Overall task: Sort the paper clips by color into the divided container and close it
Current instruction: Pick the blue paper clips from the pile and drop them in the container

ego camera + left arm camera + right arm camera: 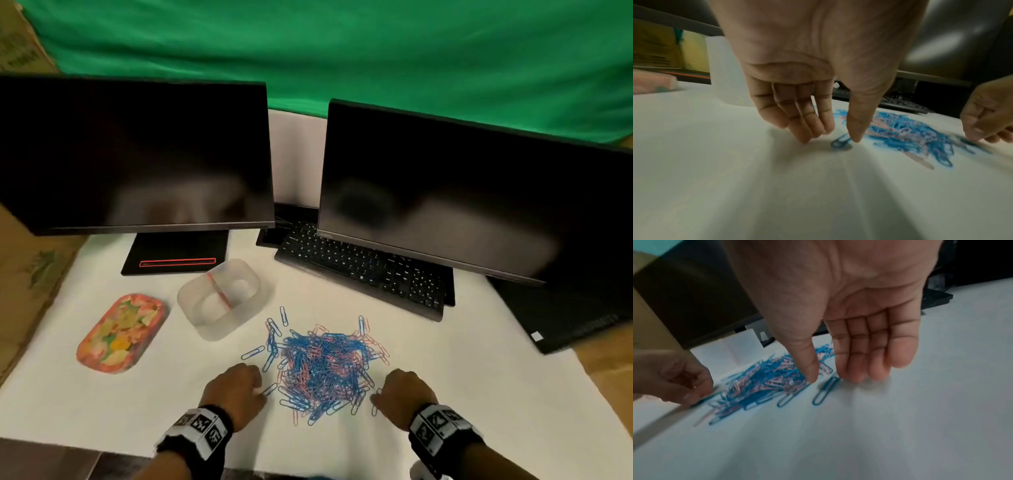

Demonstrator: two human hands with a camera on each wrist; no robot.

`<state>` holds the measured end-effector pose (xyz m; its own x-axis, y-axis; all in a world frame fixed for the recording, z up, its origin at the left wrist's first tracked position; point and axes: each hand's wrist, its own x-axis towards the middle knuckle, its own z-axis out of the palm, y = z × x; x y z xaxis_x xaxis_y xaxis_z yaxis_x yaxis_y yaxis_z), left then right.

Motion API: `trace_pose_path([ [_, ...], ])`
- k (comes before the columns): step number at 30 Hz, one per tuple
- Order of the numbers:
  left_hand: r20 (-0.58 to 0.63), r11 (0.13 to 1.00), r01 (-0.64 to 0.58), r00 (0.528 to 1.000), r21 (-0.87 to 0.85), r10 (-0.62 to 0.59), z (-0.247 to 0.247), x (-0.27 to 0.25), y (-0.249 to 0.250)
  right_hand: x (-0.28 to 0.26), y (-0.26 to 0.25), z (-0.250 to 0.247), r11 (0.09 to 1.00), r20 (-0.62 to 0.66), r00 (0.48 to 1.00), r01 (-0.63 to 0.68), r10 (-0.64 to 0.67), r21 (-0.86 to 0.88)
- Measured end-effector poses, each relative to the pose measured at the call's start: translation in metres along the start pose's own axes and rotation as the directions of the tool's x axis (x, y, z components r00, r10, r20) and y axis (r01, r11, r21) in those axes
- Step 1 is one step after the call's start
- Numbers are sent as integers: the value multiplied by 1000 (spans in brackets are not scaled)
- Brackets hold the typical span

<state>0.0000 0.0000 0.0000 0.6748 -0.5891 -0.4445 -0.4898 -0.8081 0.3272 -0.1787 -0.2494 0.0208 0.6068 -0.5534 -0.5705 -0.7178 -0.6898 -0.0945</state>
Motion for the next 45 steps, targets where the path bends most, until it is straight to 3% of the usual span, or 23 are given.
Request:
trace_pose_path([
  [5, 23, 999, 33, 999, 10, -33, 3, 5, 2, 6, -5, 3, 999, 15, 999, -41, 40, 13],
  [13, 26, 1000, 28, 999, 6, -28, 0, 17, 4, 22, -11, 1, 999, 73, 997, 11, -8, -38],
  [18, 67, 998, 31, 997, -53, -27, -4, 22, 3, 17, -10, 1, 995, 14, 996, 93, -93, -25],
  [22, 51, 991, -6, 999, -136, 13, -9, 24, 4, 12, -11, -3, 986, 38, 988, 151, -148, -70],
  [27, -2, 962, -72, 997, -263, 74, -16, 32, 6, 23, -12, -15, 976, -27, 982, 189, -187, 103],
  [31, -36, 910, -32, 999, -413, 19, -28, 38, 9, 37, -12, -27, 888, -50, 980, 195, -192, 417],
  [35, -23, 757, 69, 994, -650, -110, -36, 42, 10, 48, -16, -34, 654, 113, 982, 15, -152, 757],
  [37, -52, 753, 75, 988, -654, -144, -39, 44, 12, 54, -18, -35, 579, 162, 979, -61, -124, 813],
  [40, -101, 806, 82, 980, -586, -173, -41, 44, 14, 64, -18, -40, 535, 203, 978, -143, -55, 833],
  [42, -97, 872, 125, 976, -474, -193, -37, 46, 11, 73, -17, -44, 596, 163, 987, -128, -4, 793],
  [45, -88, 946, 170, 976, -276, -201, -27, 49, 1, 84, -14, -51, 833, -93, 992, -19, 85, 552],
])
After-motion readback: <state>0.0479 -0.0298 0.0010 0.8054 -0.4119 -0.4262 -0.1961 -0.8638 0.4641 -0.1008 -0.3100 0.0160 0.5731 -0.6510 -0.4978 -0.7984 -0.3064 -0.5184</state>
